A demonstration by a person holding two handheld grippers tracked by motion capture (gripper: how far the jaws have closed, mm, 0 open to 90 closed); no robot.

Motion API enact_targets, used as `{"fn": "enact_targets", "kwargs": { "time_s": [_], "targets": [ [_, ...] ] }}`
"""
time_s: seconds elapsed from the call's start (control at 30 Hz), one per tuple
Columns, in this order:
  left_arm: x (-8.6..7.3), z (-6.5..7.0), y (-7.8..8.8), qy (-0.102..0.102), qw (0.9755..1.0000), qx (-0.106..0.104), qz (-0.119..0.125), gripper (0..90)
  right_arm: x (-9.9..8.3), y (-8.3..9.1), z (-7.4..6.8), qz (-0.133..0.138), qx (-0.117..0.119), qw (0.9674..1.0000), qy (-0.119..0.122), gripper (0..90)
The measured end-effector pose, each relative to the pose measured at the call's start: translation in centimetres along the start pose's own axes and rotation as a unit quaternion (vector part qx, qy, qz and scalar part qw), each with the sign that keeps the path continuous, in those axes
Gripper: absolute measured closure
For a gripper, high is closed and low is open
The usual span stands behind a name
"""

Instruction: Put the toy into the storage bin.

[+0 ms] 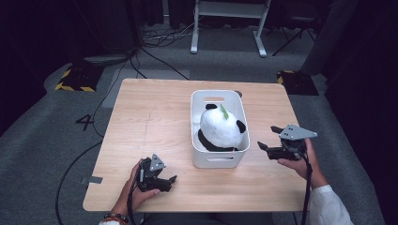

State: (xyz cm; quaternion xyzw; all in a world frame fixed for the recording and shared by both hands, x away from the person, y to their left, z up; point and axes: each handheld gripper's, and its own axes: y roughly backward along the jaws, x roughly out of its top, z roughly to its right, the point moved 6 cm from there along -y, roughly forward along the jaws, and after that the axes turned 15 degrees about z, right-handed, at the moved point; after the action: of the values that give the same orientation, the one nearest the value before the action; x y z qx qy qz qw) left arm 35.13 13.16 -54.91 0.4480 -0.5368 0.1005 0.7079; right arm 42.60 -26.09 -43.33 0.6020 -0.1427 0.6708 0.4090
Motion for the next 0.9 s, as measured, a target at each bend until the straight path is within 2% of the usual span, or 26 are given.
{"fn": "enact_targets", "kwargs": {
  "time_s": [0.9],
  "targets": [
    [0.0,0.0,0.0,0.0,1.0,0.001,0.0,14.8,-4.8,-0.3,0.0,-0.053,-0.006,0.9986,-0.009,21.9]
  ]
}}
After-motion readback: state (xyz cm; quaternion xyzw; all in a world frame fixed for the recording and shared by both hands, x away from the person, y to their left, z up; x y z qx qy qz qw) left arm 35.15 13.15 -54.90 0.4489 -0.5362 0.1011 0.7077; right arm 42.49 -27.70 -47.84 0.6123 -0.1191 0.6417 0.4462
